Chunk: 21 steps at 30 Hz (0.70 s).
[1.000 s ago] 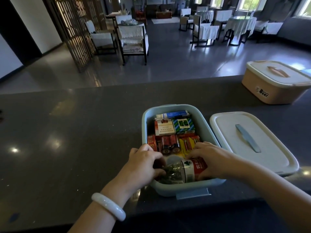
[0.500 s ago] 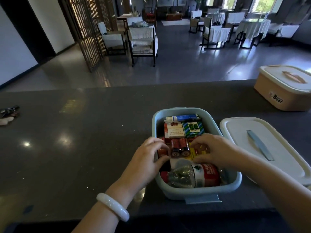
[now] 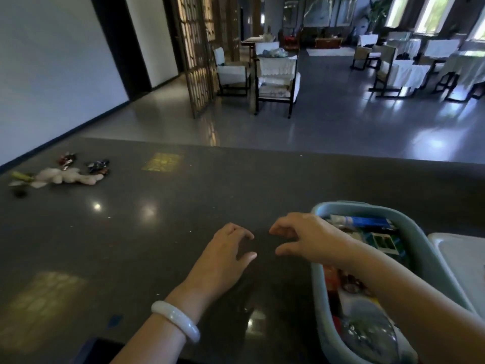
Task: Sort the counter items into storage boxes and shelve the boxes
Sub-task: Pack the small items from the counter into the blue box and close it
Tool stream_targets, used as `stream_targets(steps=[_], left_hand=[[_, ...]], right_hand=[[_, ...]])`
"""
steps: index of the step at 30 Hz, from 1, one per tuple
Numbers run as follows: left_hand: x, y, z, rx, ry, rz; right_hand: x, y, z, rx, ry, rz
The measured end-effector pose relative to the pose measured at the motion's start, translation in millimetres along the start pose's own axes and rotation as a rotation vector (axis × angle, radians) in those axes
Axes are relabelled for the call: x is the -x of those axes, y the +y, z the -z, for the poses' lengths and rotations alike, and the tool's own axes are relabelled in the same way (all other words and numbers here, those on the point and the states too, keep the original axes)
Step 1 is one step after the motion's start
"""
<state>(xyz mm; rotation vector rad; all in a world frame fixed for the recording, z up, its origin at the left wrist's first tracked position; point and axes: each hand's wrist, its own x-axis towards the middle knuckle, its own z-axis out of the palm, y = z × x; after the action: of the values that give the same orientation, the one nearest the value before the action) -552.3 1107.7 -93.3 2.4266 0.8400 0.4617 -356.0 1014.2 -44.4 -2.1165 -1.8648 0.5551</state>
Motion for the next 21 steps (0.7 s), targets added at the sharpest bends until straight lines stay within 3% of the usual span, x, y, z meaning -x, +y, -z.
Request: stream_targets(steps=[12,21], left_hand=[[5.4,-173.6,121.7,-0.206,0.064,0.285],[18.0,-322.3,207.2,-0.367,0.089,0.611]], right_hand=[[-199.2,-127.5,-66.7,0.049,-0.246,0.167],[-330.3,-240.7,-131.1,0.064,-0.335,0.214]])
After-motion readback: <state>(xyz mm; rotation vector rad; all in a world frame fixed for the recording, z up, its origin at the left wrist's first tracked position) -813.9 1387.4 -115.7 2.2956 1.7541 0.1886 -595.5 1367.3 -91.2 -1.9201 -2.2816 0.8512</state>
